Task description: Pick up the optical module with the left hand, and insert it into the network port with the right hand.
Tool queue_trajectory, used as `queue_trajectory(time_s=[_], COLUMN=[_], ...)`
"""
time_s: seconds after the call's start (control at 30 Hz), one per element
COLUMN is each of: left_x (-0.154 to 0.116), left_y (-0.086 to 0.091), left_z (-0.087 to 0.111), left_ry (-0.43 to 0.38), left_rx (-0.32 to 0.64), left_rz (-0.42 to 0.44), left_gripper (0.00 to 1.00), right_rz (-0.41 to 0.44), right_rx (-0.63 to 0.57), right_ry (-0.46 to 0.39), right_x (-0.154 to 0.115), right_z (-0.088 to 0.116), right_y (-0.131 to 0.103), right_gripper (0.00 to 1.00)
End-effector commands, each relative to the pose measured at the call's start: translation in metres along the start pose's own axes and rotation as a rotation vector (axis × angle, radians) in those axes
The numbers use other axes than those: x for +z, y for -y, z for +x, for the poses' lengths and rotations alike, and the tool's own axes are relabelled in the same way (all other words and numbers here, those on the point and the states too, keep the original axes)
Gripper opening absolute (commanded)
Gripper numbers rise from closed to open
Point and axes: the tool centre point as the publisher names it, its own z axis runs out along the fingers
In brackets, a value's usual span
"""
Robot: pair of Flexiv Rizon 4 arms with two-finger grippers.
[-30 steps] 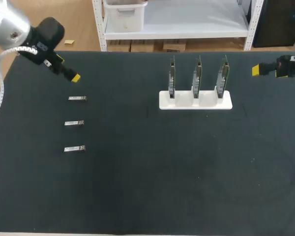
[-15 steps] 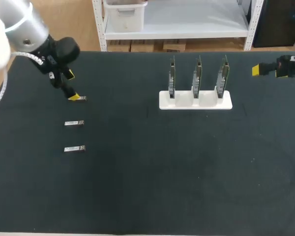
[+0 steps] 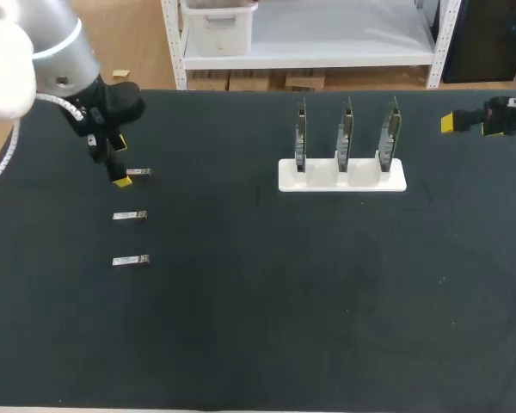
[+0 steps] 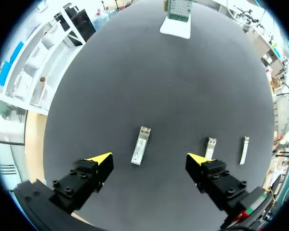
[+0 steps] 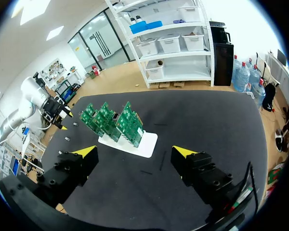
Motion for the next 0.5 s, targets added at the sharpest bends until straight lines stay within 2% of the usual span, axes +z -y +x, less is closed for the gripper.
queue_trajectory(time_s=[0.03,0.5], left_x=[0.009,0.027], left_y=[-0.008,-0.01], left_z=[-0.001,0.009], left_ry=[-0.04,-0.073], left_rx=[0.015,0.061], left_rz=[0.009,0.027], left_gripper=[1.0,1.0], right_rz=[0.003,0.003], right_rx=[0.001,0.001], right_ry=[0.001,0.001], right_x=[0.0,0.0], right_z=[0.0,0.0], right_y=[-0.001,-0.001], right_gripper=[1.0,1.0])
